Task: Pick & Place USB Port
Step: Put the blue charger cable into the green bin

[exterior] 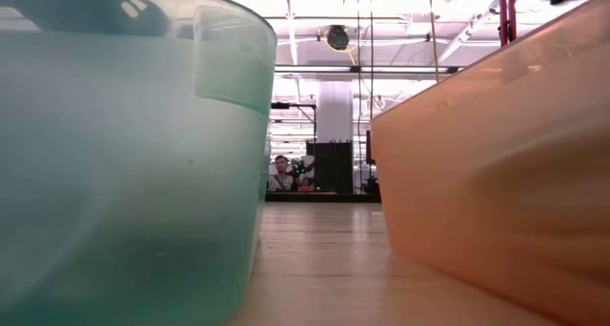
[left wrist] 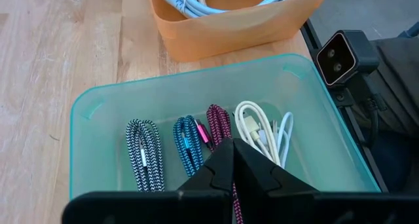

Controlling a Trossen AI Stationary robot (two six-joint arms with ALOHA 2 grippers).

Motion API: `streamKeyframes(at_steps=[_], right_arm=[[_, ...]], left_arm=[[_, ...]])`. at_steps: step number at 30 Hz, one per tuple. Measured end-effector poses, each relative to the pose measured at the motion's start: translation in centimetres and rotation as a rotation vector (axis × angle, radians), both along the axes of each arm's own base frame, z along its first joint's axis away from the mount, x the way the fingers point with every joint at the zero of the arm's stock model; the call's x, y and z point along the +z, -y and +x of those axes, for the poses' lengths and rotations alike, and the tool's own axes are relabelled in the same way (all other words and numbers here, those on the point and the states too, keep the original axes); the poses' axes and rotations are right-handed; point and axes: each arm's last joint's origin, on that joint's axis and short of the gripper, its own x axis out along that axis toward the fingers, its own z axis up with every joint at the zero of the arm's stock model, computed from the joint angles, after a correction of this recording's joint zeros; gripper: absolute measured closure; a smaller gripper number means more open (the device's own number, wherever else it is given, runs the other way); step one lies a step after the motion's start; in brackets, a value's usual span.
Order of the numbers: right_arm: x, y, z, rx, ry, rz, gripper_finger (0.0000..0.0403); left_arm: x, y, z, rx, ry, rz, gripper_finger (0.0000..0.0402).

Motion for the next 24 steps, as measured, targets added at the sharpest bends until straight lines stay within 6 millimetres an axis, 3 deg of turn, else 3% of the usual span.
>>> streamKeyframes(at_steps=[7, 10, 15, 18, 24], right_arm=[[2.6, 3.1, 0.1, -0.046, 0.303, -0.274, 0.0328], [2.8, 4.3, 0.8, -0.017, 0.320, -0.379, 0.0328], [2.4, 5.6, 2.8, 0.224, 0.309, -0.546, 0.0327], [2.1, 6.4, 4.1, 0.280, 0.308, -0.637, 0.0327], [0.4, 9.6, 5.3, -0.069, 0.129, -0.475, 0.0327]], left_arm=[[0.0, 0.0, 0.0, 0.000, 0.000, 0.000, 0.0394], [0.0, 0.0, 0.0, -0.003, 0.001, 0.004, 0.0394], [0.0, 0.0, 0.0, -0.011, 0.003, 0.012, 0.0394], [0.0, 0.0, 0.0, -0.011, 0.003, 0.012, 0.0394], [-0.3, -1.1, 0.1, 0.119, -0.025, 0.042, 0.0394]])
